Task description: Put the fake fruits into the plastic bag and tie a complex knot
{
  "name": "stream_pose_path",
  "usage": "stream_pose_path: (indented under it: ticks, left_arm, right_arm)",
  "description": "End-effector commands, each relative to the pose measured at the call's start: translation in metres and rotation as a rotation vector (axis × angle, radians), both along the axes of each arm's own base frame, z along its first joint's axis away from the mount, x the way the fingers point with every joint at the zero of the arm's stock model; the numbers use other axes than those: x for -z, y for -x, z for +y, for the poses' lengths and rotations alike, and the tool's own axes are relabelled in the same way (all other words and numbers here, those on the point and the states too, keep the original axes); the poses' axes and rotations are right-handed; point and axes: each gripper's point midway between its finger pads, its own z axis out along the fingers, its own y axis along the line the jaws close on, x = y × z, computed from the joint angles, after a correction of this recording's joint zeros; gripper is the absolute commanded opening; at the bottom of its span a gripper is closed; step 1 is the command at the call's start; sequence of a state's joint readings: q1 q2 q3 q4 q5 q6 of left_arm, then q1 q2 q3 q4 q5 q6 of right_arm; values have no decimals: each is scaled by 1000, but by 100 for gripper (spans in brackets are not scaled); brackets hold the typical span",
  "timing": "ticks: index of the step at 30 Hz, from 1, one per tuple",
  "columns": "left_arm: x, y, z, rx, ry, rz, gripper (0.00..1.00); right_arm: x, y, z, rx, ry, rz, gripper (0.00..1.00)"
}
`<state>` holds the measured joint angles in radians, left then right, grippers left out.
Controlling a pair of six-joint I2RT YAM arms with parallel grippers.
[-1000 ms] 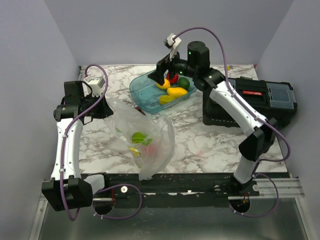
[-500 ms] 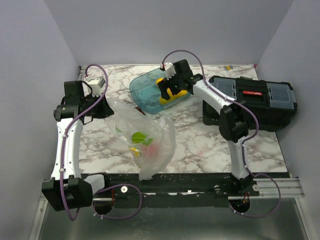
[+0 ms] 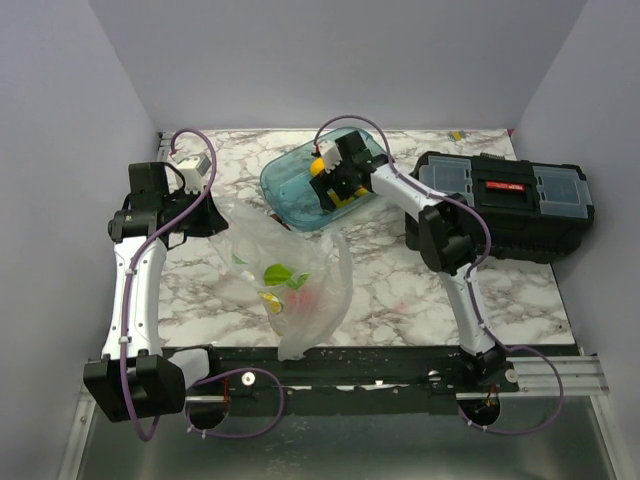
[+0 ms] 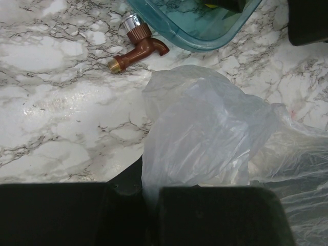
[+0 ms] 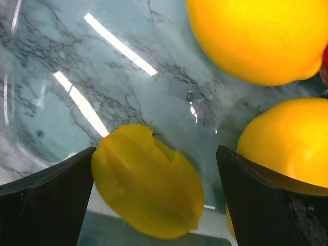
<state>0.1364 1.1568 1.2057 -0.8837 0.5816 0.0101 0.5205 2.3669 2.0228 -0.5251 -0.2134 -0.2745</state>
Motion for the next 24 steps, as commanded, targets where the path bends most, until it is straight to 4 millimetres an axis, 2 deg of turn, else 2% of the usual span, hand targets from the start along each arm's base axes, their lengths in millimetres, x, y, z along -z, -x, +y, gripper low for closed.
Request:
stream_pose_path:
  ticks: [1,3,6,9,13,16,21,24]
  left_arm:
    - [0,-1,-3,11,23,-2,0]
    - [1,-2,-3,12,24,0,0]
    - [1,-2,-3,12,24,2,0]
    - [1,-3,-3,1,33,7,0]
    - [0,-3,-3,1,31,4,0]
    - [-1,-2,-3,4,27,1,0]
    - [0,-2,-2,2,26,7,0]
    - [-1,-1,-3,2,26,7,0]
  right_arm:
    - [36,12,-7,-28,63,83,98]
    - [44,13,-8,-35,77,98,98]
    - [46,12,-8,-39,79,102,94]
    - [33,6,-3,-37,53,69,80]
    - [-11,-7,9,-29,-24,-21,60]
    - [-56,-16,17,-23,-93,-98,51]
    - [-129,-22,29,-32,-216,-220,47]
    - [-170,-18,34,-48,-280,-257,46]
